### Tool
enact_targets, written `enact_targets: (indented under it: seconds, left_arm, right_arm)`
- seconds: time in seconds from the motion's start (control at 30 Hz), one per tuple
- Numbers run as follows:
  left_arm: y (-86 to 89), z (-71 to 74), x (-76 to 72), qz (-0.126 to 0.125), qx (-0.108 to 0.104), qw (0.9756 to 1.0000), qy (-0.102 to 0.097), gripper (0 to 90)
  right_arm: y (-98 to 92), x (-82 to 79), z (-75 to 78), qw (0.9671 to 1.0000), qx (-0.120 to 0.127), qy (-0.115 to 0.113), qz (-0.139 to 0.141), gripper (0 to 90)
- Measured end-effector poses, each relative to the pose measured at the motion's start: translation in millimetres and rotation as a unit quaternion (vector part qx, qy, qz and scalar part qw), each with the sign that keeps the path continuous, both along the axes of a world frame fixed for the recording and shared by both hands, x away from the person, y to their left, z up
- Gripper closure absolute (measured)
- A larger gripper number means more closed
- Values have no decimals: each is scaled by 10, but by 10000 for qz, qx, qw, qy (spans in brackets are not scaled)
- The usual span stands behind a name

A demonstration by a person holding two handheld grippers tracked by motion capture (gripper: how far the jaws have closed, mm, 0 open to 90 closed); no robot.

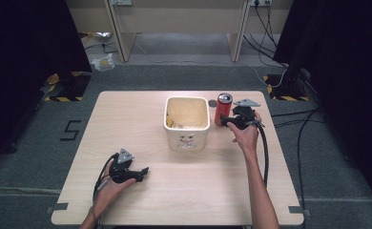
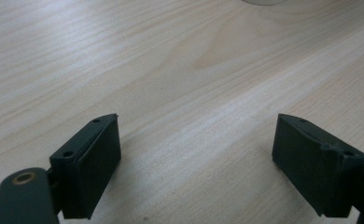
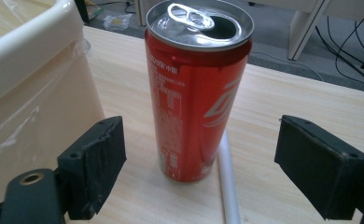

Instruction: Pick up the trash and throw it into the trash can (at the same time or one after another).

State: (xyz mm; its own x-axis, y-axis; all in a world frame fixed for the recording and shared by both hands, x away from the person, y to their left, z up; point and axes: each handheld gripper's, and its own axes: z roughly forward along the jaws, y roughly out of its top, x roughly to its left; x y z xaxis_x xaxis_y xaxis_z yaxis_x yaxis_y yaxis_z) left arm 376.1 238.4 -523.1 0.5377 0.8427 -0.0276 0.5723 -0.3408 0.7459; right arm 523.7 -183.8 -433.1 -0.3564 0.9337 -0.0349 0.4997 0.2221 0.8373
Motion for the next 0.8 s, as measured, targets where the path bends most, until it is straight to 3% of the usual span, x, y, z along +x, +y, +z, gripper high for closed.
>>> enact_targets:
  seconds: [0.43, 0.63, 0.8]
  left_arm:
    - [-1, 1, 0, 1, 2, 10000, 6, 147]
    - [-1, 0, 0, 2, -5, 10000, 1, 147]
    - [2, 2, 0, -10, 17, 10000, 10, 147]
  right_arm:
    - [78, 227, -164, 9999, 69, 86, 62, 175]
    - [104, 328, -320, 9998, 32, 194, 15, 187]
    - [102, 385, -371, 9995, 207, 221, 56, 220]
